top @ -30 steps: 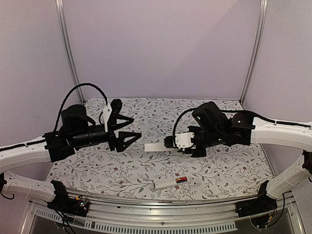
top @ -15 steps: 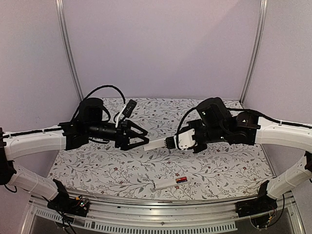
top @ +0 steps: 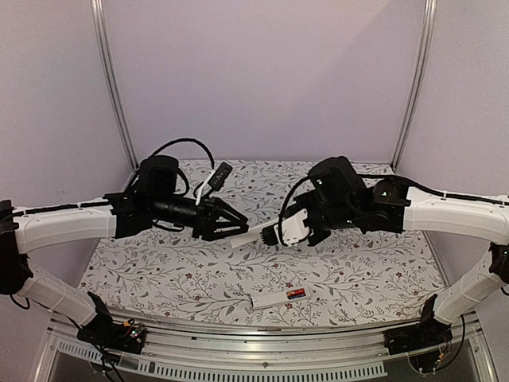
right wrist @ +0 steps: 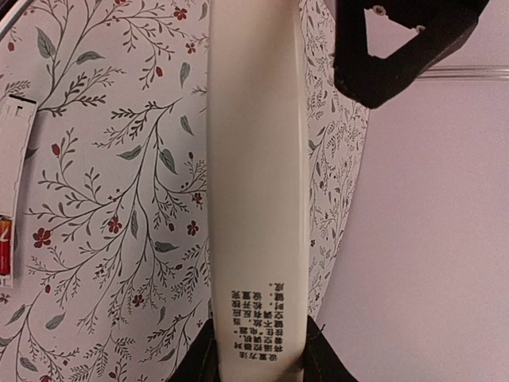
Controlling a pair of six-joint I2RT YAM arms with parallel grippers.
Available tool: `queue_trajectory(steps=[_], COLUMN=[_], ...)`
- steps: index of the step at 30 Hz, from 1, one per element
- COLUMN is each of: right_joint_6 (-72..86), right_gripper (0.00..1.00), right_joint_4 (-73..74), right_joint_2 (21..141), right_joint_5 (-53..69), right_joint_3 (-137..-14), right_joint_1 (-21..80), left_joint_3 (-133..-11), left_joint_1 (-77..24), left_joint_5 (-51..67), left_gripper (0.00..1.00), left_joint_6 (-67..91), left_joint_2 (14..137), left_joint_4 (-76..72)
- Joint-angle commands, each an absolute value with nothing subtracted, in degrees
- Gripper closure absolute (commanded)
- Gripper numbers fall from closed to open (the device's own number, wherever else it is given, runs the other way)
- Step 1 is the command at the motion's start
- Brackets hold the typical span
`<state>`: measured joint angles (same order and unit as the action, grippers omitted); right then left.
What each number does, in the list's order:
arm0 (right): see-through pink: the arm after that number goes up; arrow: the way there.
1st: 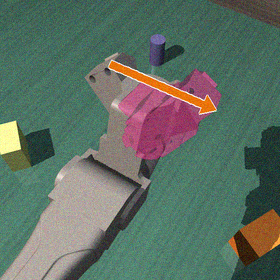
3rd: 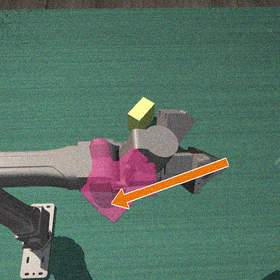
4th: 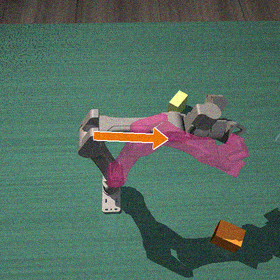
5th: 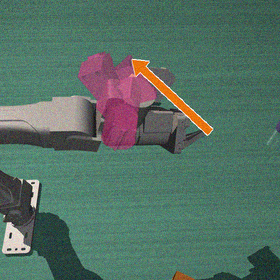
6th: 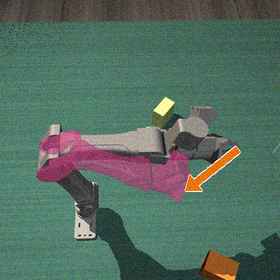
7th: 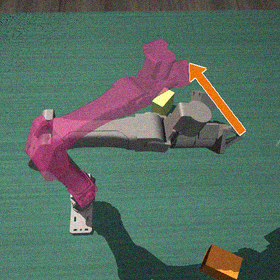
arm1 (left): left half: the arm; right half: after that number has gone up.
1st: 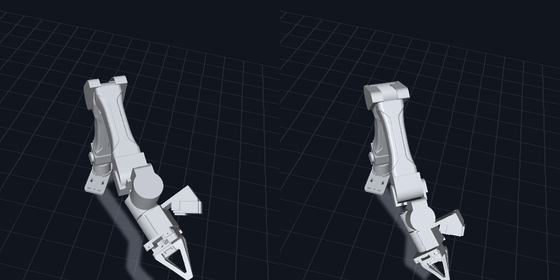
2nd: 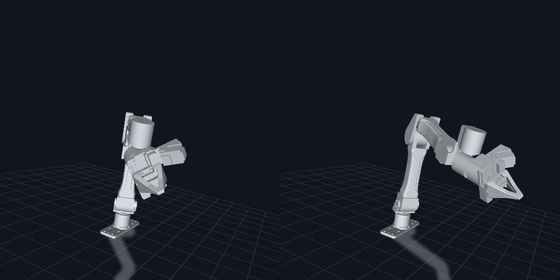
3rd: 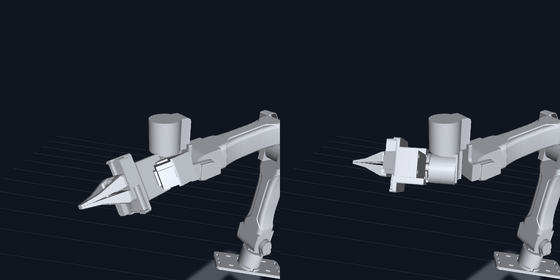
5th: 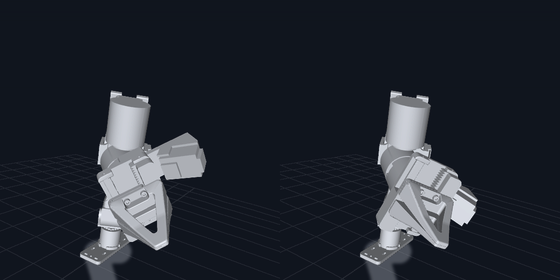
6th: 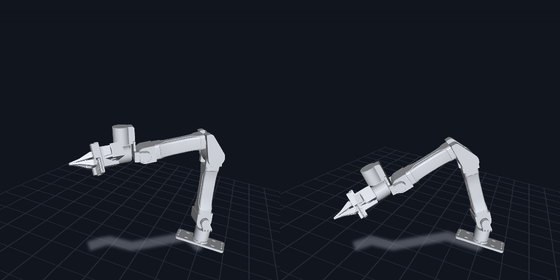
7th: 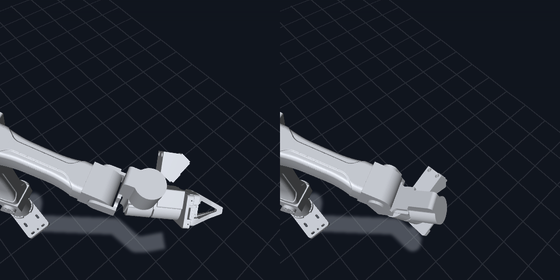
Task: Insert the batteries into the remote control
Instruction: Pass from the right arm to the left
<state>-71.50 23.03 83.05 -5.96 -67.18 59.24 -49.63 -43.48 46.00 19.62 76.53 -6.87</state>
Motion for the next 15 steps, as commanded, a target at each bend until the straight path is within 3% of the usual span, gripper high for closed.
queue_trajectory(steps=[1,8,15], right_joint_6=[-74.8,-76.3,-77.5], right_gripper=[0.84,0.85,0.85], right_joint_4=[22.7,22.7,22.2], right_joint_2=[84.9,85.9,86.3], right_joint_5=[-6.5,-5.9,-5.6], right_joint_3=[-70.4,-71.2,-72.0], right_joint_1=[59.1,58.7,58.7], left_joint_3=[-51.6,-52.0,-53.0], left_joint_1=[-43.8,-44.1,-44.3], left_joint_5=[45.0,44.1,43.9], left_gripper=[0.51,0.51,0.59], left_joint_6=[17.4,15.7,14.7], left_joint_2=[78.2,79.8,81.6], left_joint_4=[-2.3,-0.3,1.4])
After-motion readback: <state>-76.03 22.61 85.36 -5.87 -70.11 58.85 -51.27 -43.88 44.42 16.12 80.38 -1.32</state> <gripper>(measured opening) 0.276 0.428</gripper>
